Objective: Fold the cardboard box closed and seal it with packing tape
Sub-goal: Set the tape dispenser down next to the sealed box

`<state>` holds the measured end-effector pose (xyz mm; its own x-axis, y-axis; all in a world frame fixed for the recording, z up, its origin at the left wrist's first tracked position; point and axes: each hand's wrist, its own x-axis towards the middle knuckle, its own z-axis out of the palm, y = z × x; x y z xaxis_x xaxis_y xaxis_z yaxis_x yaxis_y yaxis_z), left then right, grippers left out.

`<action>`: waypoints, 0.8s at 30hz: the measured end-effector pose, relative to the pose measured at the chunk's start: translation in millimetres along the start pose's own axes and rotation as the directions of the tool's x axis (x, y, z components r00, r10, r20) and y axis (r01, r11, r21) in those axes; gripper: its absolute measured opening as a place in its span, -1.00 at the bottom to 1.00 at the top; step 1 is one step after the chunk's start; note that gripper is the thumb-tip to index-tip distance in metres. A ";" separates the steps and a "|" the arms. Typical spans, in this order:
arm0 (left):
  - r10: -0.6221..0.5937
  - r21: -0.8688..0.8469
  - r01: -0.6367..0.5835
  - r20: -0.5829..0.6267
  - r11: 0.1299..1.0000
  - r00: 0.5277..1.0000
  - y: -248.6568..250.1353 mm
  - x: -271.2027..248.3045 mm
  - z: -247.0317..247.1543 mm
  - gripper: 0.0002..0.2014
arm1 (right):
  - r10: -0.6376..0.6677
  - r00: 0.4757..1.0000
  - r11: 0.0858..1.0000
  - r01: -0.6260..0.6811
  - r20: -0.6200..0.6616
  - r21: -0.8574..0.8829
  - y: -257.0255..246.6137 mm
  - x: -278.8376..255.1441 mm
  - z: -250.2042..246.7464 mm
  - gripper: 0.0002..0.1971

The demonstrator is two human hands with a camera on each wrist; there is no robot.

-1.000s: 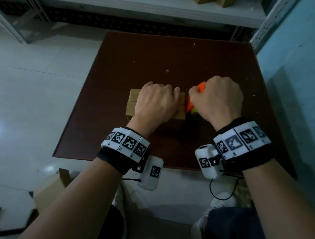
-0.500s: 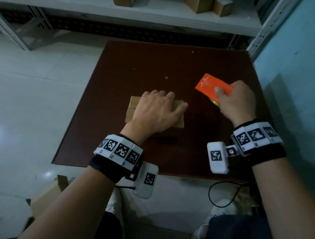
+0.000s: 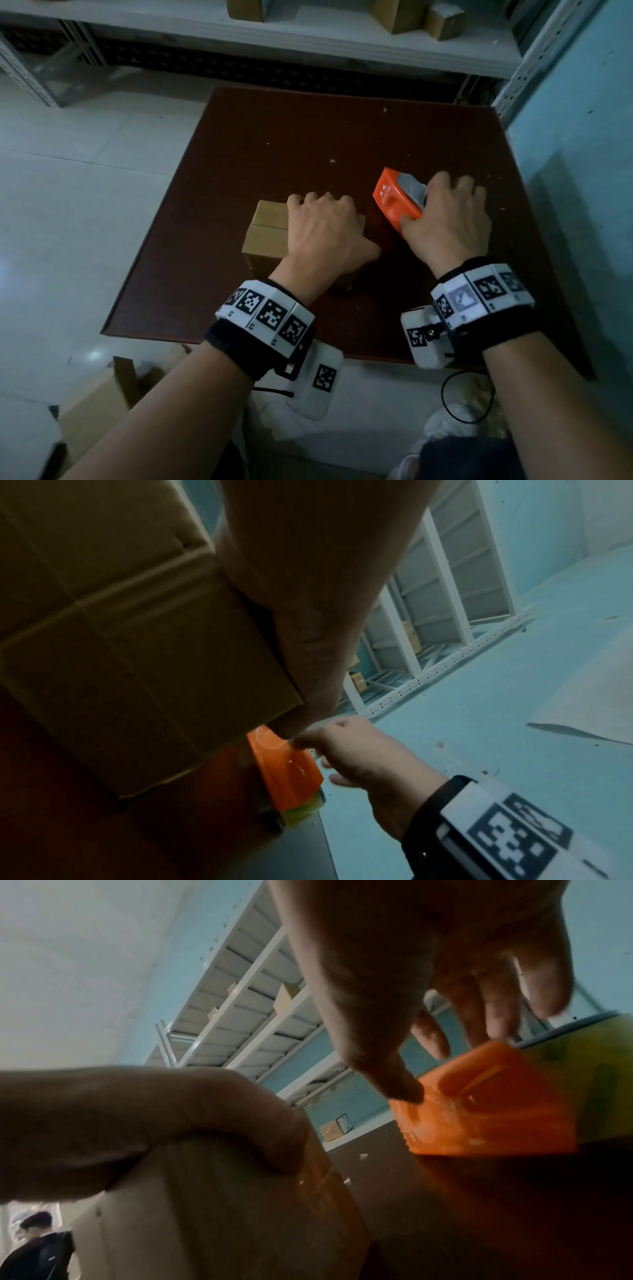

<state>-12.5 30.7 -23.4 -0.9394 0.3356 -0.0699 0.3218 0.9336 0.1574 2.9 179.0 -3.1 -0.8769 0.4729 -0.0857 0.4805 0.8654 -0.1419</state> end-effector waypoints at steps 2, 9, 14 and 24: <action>0.002 -0.014 -0.002 0.003 1.000 1.000 -0.9 0.4 -0.5 -0.53 | -0.089 0.977 0.985 0.115 -0.196 0.127 -2.7 -5.8 5.7 -0.42; -0.060 -0.291 0.009 -0.164 0.957 0.985 -3.8 -3.9 4.3 -0.61 | -0.153 0.987 0.264 0.004 0.038 0.964 -28.5 -35.5 19.7 -0.48; -0.060 -0.324 -0.021 -0.238 0.946 0.969 -3.9 -2.7 6.2 -0.60 | -0.265 0.940 0.256 0.283 -0.214 0.924 -31.7 -35.3 26.5 -0.43; -0.112 -0.437 -0.032 -0.300 0.899 0.947 -6.3 -1.4 4.8 -0.66 | -0.292 0.948 0.000 -0.128 0.122 0.992 -42.4 -54.1 51.3 -0.25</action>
<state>-12.6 24.9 -29.0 -0.9615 0.1757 0.2113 0.2676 0.7737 0.5743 30.3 108.2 -43.1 -0.9713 0.1753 -0.1605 0.1192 -0.2249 -0.9671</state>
